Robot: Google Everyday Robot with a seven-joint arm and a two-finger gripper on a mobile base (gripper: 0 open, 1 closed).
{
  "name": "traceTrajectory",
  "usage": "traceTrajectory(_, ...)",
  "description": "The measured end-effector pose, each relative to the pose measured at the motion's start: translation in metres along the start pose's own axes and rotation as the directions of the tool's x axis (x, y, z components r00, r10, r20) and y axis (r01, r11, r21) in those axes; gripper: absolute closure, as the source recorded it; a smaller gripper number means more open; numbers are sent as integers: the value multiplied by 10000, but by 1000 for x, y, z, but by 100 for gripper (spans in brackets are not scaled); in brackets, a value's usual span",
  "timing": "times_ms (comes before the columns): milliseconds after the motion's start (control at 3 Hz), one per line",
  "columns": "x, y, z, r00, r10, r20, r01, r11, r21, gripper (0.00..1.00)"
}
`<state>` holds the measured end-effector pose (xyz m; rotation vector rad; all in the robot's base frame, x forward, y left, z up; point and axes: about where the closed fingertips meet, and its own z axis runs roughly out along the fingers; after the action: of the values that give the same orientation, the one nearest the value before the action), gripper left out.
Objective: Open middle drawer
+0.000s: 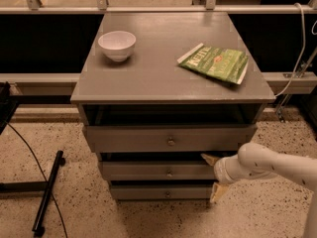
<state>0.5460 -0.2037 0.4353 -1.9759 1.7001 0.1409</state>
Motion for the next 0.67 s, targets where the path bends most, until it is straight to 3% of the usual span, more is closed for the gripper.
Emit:
traceTrajectory(333,18,1,11,9994,187,-280,-187,9998,19,2)
traceTrajectory(667,32,2,16,9977,406,-538,-404,9992,33,19)
